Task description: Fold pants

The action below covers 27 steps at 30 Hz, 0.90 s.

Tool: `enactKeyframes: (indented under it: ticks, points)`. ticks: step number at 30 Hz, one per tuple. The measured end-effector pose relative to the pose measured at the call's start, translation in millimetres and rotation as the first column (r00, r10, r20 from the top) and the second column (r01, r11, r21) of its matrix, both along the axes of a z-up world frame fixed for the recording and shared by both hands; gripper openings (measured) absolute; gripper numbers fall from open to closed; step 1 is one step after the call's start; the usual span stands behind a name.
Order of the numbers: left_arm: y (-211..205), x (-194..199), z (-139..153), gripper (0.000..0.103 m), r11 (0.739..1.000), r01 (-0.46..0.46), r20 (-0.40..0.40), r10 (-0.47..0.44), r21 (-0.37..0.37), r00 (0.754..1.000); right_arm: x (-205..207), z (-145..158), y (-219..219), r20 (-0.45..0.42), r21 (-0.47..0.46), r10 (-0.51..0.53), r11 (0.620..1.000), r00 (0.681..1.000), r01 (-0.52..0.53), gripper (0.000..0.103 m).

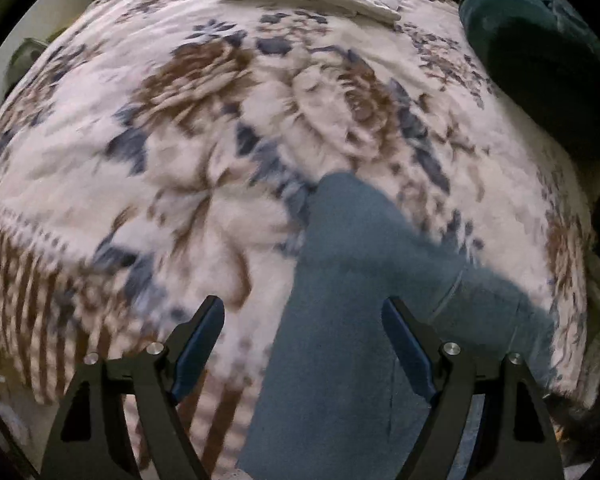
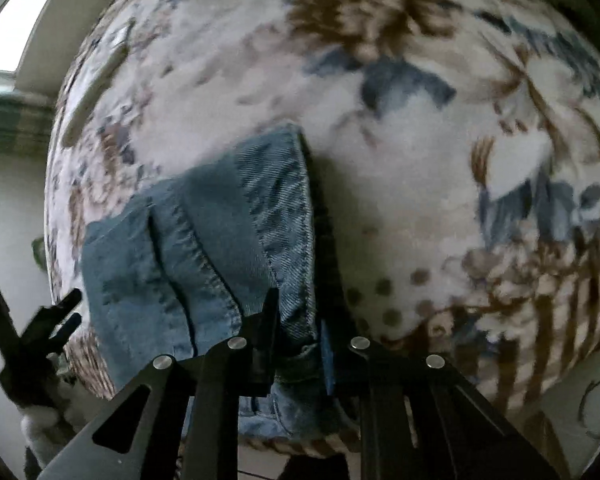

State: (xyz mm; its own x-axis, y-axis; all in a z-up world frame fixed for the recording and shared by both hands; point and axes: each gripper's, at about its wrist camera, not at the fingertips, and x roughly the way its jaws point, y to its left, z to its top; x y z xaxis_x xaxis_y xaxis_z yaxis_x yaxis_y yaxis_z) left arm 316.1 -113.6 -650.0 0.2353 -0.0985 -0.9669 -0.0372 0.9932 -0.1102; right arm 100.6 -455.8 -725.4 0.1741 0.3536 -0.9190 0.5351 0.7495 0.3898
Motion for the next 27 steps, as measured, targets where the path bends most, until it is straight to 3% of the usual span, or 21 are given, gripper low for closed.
enactKeyframes:
  ticks: [3, 5, 7, 12, 15, 17, 20, 23, 27]
  points:
    - [-2, 38, -19, 0.081, 1.000, 0.022, -0.034, -0.022, 0.005, 0.999, 0, -14, 5, -0.016, -0.046, 0.006, 0.999, 1.000, -0.006, 0.019]
    - [0, 60, -41, 0.089, 1.000, 0.027, -0.100, -0.026, 0.001, 0.995, 0, -19, 6, -0.023, -0.066, 0.026, 0.997, 0.999, -0.027, 0.021]
    - [6, 72, -55, 0.091, 1.000, 0.029, -0.148, -0.030, -0.010, 0.989, 8, -20, 9, -0.032, -0.074, 0.032, 0.997, 0.999, -0.035, 0.029]
    - [11, 53, -27, 0.091, 0.996, 0.084, -0.093, -0.086, -0.027, 0.992, -18, 18, 10, 0.008, -0.012, -0.038, 0.999, 0.999, 0.038, 0.060]
    - [14, 18, -2, 0.091, 0.995, 0.102, -0.080, -0.103, -0.018, 0.991, -49, 37, 16, 0.014, 0.041, -0.131, 0.991, 0.991, 0.130, 0.060]
    - [13, -5, 4, 0.091, 0.993, 0.111, -0.090, -0.108, 0.027, 0.990, -73, 39, 24, -0.002, 0.086, -0.220, 0.972, 0.975, 0.220, 0.061]
    - [6, -37, -4, 0.091, 0.989, 0.143, -0.137, -0.138, 0.030, 0.981, -92, 19, 46, -0.039, 0.206, -0.311, 0.928, 0.950, 0.312, 0.061]
    - [3, -52, -33, 0.091, 0.989, 0.147, -0.215, -0.139, 0.022, 0.967, -92, -13, 68, -0.054, 0.305, -0.345, 0.888, 0.937, 0.344, 0.061]
    - [15, -56, -59, 0.091, 0.994, 0.063, -0.251, -0.083, -0.089, 0.964, -88, -66, 90, -0.081, 0.398, -0.413, 0.821, 0.907, 0.409, 0.077]
